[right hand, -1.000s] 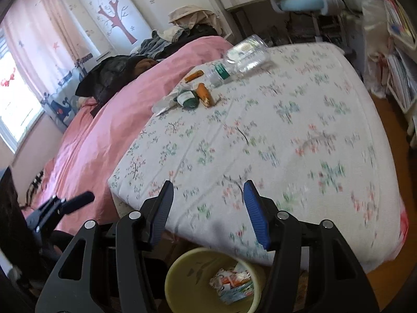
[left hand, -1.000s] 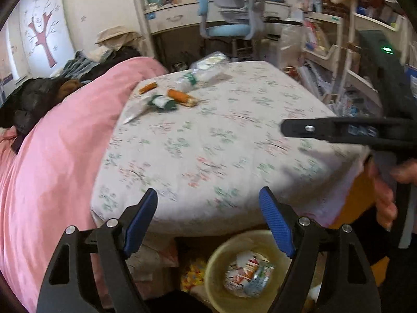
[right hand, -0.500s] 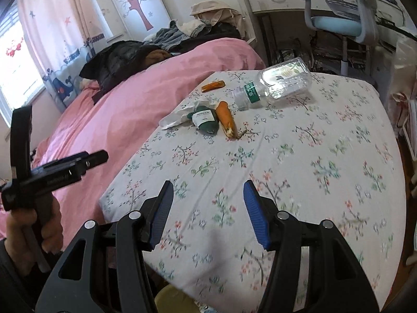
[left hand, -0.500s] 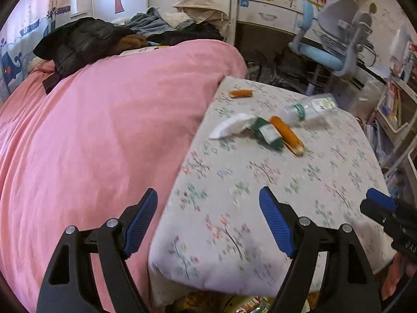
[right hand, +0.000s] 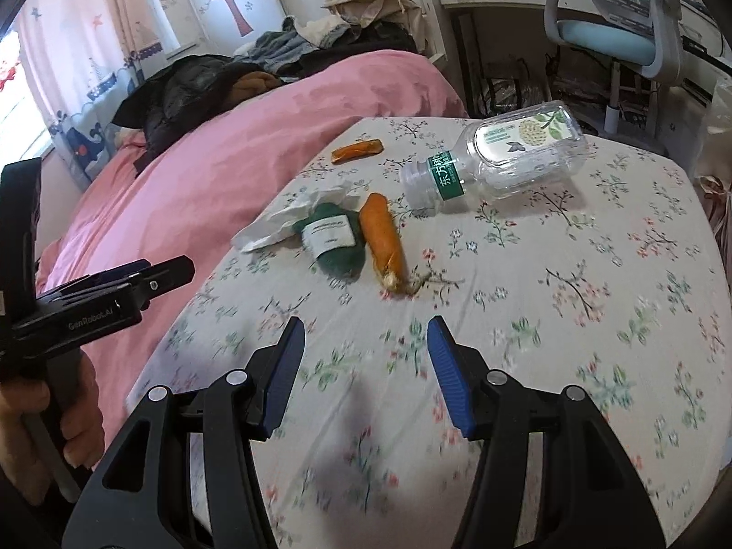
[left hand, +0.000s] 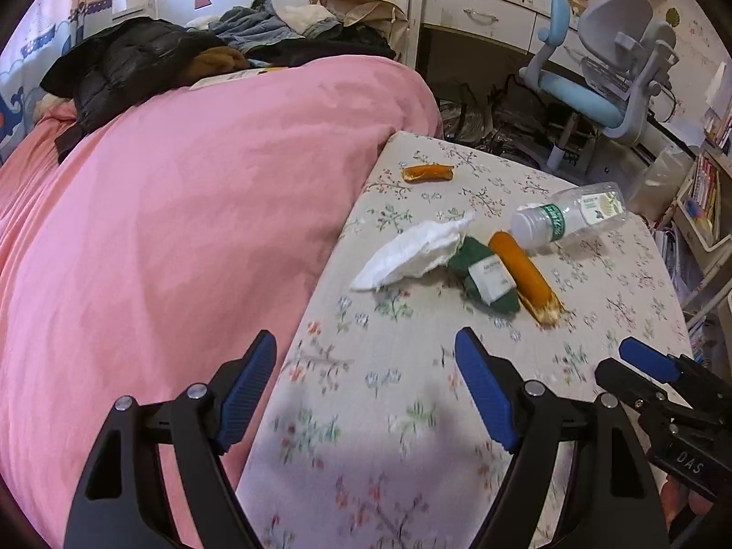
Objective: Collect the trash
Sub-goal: 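Move both open tools back toward the tissue and orange peel on the table, then grasp the orange peel strip with the right tool while the left tool grasps the white tissue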
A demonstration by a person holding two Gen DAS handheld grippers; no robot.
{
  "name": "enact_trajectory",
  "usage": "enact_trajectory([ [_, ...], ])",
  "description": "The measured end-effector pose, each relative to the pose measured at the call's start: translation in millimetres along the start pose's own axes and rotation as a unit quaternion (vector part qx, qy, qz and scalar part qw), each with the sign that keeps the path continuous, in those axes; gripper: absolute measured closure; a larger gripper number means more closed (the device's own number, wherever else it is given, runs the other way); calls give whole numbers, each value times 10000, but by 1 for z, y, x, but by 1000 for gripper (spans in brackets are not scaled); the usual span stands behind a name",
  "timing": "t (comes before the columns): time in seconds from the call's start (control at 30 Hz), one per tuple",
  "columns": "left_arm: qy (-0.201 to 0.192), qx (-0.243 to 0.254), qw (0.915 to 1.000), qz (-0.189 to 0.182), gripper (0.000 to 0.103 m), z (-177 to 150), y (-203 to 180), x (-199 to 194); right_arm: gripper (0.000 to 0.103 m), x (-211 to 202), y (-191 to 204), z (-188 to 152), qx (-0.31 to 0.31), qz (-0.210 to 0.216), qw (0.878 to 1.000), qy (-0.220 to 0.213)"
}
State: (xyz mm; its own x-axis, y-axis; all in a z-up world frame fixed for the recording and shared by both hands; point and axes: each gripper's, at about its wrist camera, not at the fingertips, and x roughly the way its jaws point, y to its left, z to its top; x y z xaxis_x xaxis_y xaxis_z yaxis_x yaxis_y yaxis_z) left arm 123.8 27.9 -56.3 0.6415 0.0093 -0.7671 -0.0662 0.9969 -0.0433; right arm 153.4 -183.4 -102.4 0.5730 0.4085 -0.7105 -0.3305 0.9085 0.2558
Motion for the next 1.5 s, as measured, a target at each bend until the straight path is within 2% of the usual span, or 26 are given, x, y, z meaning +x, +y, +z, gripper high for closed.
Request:
enact_trajectory([
  [0.3,80,3,9999,-110,26,22,0,36,50,40,-15,20,142,-88,9999,42],
  [0.53,196,177,9996,-25,26,33,-10,59,50,59,-27,32,227,-81,9997,91],
  [0.7,290,99,9995,-60,27,36,-12,75,57,73,-24,38,174,-3,9997,148],
  [0.73,320,16,9994,-127,30,36,-9,79,59,77,-22,38,118,-16,9998,178],
  [0.77,362,-62,9991,-200,43,36,-8,81,66,79,-20,38,82,-7,9998,197],
  [0.83,384,-188,9986,-299,55,34,-4,83,81,86,-15,38,-29,1,9996,275],
  [0.87,443,-186,9981,-389,75,35,-4,83,86,88,-13,37,-82,-27,9995,296],
  [0.97,479,-183,9974,-515,91,33,-3,79,89,87,-9,36,-175,9,9994,312],
  [1.23,351,-312,9964,-699,95,29,6,53,89,48,-17,28,-271,-76,9991,304],
  [1.5,250,-204,9965,-774,97,15,7,25,89,12,-52,-6,-49,-69,9988,473],
])
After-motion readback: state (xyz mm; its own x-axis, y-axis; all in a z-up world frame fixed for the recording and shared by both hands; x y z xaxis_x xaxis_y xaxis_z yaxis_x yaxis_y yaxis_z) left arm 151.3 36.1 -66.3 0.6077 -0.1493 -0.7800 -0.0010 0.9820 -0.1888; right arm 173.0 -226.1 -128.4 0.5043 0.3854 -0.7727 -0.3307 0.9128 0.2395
